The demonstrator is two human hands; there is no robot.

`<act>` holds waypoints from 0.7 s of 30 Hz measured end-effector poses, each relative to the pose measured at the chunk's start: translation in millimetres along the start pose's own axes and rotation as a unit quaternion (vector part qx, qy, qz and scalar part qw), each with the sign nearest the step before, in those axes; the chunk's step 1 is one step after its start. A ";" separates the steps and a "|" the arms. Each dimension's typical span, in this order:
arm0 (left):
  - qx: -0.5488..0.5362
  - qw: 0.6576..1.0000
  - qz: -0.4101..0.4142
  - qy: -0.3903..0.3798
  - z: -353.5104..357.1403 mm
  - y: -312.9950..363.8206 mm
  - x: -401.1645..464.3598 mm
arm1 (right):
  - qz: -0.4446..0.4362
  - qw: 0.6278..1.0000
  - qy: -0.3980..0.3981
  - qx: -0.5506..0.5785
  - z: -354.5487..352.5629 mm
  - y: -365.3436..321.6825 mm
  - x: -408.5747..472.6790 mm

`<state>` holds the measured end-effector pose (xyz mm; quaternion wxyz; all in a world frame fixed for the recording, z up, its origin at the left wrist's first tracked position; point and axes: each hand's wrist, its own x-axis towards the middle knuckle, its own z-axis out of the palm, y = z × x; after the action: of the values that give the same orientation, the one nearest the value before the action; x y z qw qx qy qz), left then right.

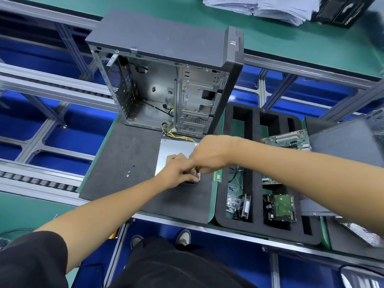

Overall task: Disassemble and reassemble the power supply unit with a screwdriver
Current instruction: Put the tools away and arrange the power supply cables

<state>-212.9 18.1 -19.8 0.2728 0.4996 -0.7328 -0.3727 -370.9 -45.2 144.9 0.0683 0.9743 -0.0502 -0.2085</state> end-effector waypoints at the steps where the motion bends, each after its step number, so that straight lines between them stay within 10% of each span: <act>1: -0.013 1.000 0.000 0.000 -1.8 1.9 0.6 | 0.023 0.999 0.012 0.024 2.9 -2.6 0.9; 7: -0.013 1.000 -0.012 -0.014 -3.3 -4.7 6.6 | 0.249 0.949 0.040 0.187 20.9 -14.1 2.5; 15: 0.030 0.999 0.014 -0.023 -0.3 -4.9 5.7 | -0.053 0.998 0.011 -0.034 5.6 14.7 -10.2; 21: 0.009 0.999 0.004 -0.047 -3.5 -6.6 10.6 | 0.208 0.971 -0.018 0.113 18.4 -1.7 -10.5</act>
<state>-210.5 5.7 -22.9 0.2351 0.4813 -0.7502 -0.3876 -388.0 -44.2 132.1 -0.0013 0.9402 -0.2759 -0.1997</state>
